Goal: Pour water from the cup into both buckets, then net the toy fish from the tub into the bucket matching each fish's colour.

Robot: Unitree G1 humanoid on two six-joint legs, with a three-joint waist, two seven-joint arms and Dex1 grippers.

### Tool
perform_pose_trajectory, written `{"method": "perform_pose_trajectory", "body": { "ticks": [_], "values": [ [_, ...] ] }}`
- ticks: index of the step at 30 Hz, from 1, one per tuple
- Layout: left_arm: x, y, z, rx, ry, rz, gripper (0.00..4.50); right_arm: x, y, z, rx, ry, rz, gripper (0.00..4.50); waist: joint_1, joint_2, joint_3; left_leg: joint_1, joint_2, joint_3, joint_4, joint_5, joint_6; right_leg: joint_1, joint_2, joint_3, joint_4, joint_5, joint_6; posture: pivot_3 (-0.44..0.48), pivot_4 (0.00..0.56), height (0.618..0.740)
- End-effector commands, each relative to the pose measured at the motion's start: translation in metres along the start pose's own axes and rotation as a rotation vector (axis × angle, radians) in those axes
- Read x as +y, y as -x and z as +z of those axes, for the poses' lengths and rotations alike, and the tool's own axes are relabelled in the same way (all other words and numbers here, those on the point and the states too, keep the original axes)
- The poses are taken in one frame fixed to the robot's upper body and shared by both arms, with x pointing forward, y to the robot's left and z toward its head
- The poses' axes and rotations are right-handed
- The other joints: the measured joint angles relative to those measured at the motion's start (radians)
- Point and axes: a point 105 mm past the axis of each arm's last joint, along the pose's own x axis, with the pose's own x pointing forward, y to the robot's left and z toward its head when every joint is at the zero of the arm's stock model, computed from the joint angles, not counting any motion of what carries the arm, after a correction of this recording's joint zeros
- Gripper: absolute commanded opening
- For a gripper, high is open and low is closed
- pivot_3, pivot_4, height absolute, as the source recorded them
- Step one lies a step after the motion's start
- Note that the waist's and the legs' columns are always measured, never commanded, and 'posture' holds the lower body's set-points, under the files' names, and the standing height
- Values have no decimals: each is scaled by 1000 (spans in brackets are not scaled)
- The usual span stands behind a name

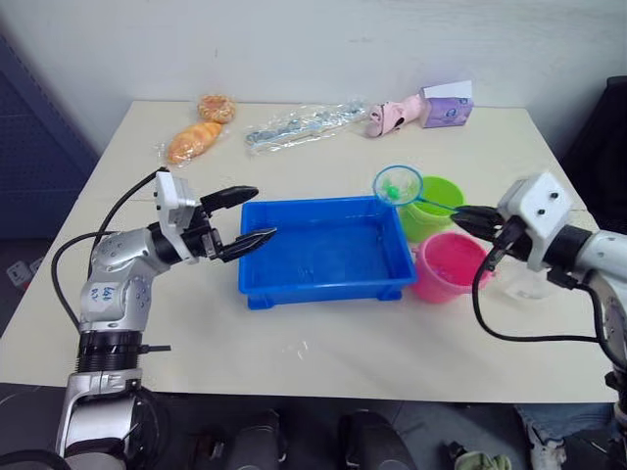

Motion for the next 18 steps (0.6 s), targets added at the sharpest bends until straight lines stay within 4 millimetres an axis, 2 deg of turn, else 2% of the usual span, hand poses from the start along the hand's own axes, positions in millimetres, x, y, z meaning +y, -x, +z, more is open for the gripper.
{"method": "perform_pose_trajectory", "body": {
  "ticks": [1, 5, 7, 12, 18],
  "values": [
    [2, -6, 7, -22, -22, -16, 4428, -29, 10, 1, 11, 107, -88, 0, 0, 0, 0, 0, 0, 0, 0, 0, 0, 0, 0, 0, 0, 0, 0, 0, 150, 740],
    [3, -15, 8, -35, -25, -32, 4428, -44, 9, -11, 65, 176, -118, 0, 0, 0, 0, 0, 0, 1, 0, 0, 0, 0, 0, 0, 0, 0, 0, 0, 150, 740],
    [1, -18, 7, -40, -24, -41, 4428, -47, 7, -20, 115, 268, -121, 0, 0, 0, 0, 0, 0, 1, 1, 0, 0, 0, 0, 0, 0, 0, 0, 0, 150, 740],
    [-3, -22, 4, -48, -17, -53, 4428, -49, 4, -32, 203, 547, -113, 0, 0, 0, 0, 0, 0, 1, 1, 0, 0, 0, 0, 0, 0, 0, 0, 0, 150, 740],
    [-8, -30, 0, -69, 2, -57, 4428, -55, 3, -30, 212, 921, -178, 0, 0, 0, 0, 0, 0, 1, 1, 1, -1, 0, 0, 0, 0, 0, 0, 0, 150, 740]
  ]
}}
